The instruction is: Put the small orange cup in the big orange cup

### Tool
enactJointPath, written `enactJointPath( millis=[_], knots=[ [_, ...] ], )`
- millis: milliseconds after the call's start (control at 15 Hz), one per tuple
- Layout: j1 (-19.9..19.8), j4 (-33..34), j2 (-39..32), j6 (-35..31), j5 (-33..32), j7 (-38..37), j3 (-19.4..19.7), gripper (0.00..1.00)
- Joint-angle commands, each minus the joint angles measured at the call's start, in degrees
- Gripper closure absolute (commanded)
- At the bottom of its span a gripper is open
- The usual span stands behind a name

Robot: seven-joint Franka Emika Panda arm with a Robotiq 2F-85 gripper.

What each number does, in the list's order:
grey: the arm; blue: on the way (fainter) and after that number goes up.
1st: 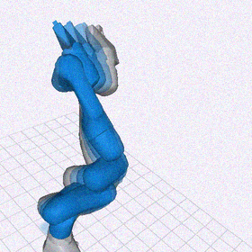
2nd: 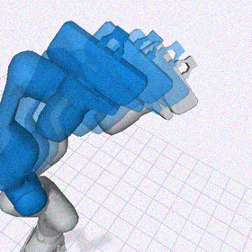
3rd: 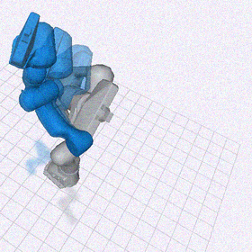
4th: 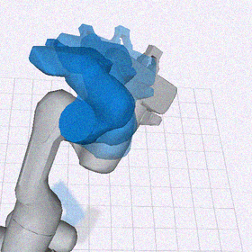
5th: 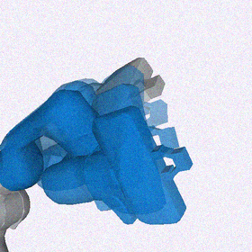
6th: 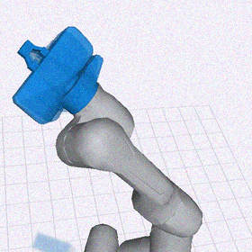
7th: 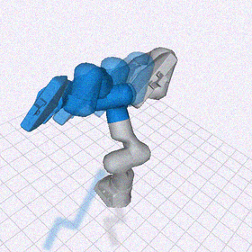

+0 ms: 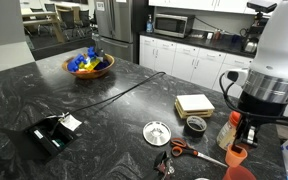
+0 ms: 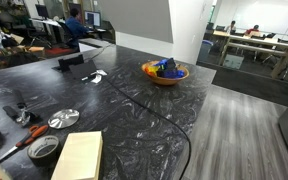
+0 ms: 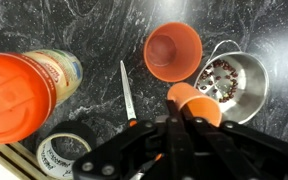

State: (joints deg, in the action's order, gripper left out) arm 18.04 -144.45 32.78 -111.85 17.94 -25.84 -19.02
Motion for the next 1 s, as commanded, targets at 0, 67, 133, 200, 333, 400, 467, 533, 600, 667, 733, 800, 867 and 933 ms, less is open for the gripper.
enactJointPath(
  millis=[0, 67, 133, 200, 333, 400, 467, 533, 600, 667, 733, 800, 867, 933],
  knots=[
    [-0.8, 0.0, -0.4, -0.4, 0.6, 0.5, -0.6, 0.99],
    [-0.7, -0.4, -0.5, -0.7, 1.0, 0.3, -0.7, 0.99],
    [-0.6, -1.0, -0.1, -0.8, 1.2, -0.3, -0.9, 0.99],
    [-0.2, -2.0, 0.6, -1.1, 2.0, -0.5, -1.0, 0.99],
    [0.6, -3.6, 1.3, -1.2, 3.6, -1.0, -1.6, 0.99],
    [0.8, -4.4, 1.9, -1.0, 4.2, -1.4, -2.1, 0.99],
    [1.1, -5.0, 2.6, -0.8, 5.0, -1.7, -2.5, 0.99],
    [1.5, -5.7, 3.4, -0.6, 5.7, -2.4, -2.9, 0.99],
    [2.0, -6.2, 4.1, -0.5, 6.4, -2.9, -3.3, 0.99],
    [2.4, -6.6, 4.4, -0.5, 6.8, -3.3, -3.7, 0.99],
    [2.6, -7.1, 4.6, -0.7, 7.2, -3.7, -4.1, 0.99],
    [2.7, -7.7, 4.7, -1.3, 7.4, -3.9, -4.4, 0.99],
    [2.4, -8.2, 4.4, -2.4, 7.0, -4.1, -5.0, 0.99],
    [1.9, -8.6, 4.2, -3.3, 6.4, -4.8, -5.5, 0.99]
  ],
)
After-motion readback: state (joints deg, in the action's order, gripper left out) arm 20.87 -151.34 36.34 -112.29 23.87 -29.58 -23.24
